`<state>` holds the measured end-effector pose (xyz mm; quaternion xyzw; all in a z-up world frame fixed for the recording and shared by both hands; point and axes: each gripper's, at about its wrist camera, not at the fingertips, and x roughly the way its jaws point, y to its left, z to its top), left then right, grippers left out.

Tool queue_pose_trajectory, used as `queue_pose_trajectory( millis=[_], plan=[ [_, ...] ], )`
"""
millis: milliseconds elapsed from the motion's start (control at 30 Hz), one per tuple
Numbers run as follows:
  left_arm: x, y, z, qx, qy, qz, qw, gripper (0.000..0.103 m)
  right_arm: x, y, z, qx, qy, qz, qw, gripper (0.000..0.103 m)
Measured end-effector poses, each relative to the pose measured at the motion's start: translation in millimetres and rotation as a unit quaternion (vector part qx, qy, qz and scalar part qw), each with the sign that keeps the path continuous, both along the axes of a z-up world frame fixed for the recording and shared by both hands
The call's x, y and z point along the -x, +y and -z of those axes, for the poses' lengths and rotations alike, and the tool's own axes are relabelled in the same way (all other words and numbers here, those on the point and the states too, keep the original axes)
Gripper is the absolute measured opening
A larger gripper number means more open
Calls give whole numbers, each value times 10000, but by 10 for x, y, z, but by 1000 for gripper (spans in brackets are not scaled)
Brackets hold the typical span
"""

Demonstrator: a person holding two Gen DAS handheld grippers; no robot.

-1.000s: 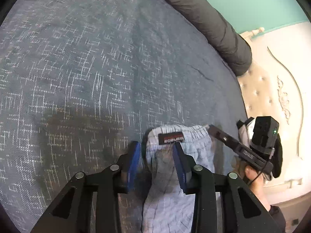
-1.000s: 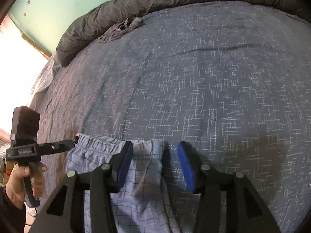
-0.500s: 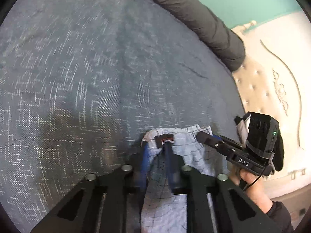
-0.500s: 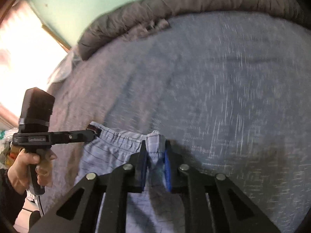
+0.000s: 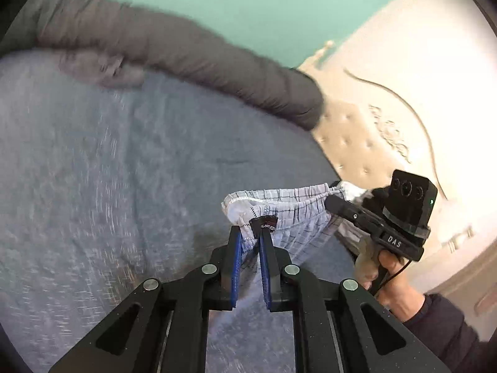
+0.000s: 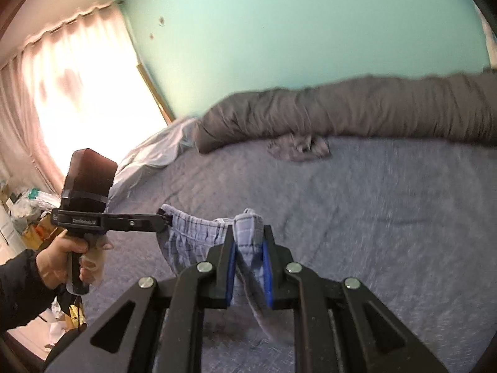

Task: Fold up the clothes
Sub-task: 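Lift the shorts off the bed by the waistband with both grippers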

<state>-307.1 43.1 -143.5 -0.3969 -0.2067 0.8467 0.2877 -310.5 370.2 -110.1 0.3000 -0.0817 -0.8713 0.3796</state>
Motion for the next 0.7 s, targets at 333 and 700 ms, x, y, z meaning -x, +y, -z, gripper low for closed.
queue_pose_trajectory(
  millis=[333,700],
  plan=[
    [-510,207,-978,232,604,17,9979,12,-487,61,-875,-38,685,267,9973,14],
    [-916,600,-1546,389,802,172,9959,12,-869,327,-1338,-224,837,644,9942,14]
  ],
)
